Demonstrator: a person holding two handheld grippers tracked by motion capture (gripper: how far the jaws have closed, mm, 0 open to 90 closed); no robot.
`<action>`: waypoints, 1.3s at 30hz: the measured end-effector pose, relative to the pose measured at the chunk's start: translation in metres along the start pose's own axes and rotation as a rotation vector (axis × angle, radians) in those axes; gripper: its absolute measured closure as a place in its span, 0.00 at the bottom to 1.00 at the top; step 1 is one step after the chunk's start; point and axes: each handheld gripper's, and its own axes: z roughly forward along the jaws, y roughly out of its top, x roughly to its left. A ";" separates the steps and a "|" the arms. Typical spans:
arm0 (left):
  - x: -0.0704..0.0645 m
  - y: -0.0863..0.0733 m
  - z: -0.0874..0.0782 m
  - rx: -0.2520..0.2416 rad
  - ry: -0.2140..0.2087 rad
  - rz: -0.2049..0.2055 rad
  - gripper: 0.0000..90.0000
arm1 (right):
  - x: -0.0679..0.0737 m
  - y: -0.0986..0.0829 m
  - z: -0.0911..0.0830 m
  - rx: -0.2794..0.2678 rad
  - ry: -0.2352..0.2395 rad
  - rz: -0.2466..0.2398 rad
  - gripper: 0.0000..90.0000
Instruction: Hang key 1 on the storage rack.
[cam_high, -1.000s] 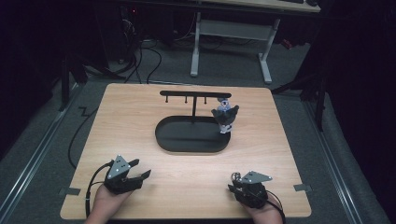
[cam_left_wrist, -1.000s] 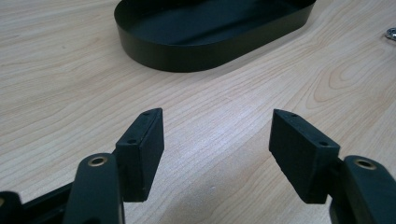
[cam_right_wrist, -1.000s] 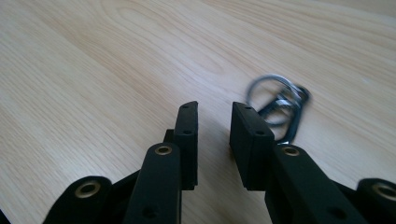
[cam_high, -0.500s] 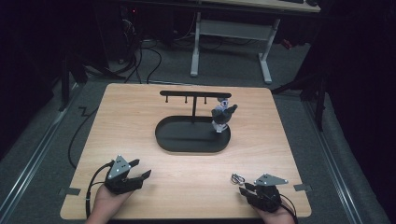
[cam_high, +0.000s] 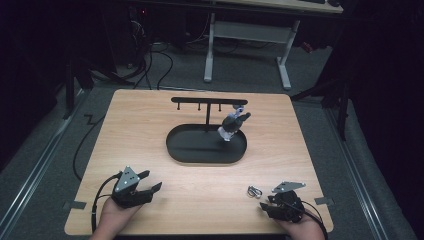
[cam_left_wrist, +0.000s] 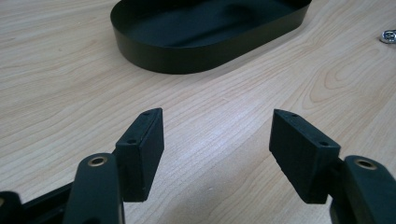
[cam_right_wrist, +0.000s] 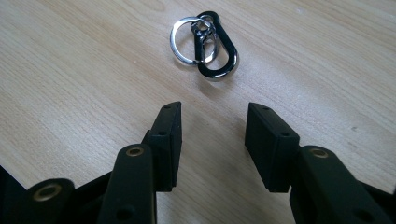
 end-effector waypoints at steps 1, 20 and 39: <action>0.000 0.000 0.000 -0.003 -0.005 -0.002 0.40 | -0.001 0.004 -0.001 0.027 0.003 0.006 0.62; -0.002 0.000 0.001 0.003 -0.011 -0.001 0.40 | -0.004 0.029 0.005 0.211 -0.021 -0.055 0.59; -0.002 0.000 0.002 0.006 -0.010 0.000 0.40 | -0.008 0.045 0.006 0.321 0.029 -0.076 0.49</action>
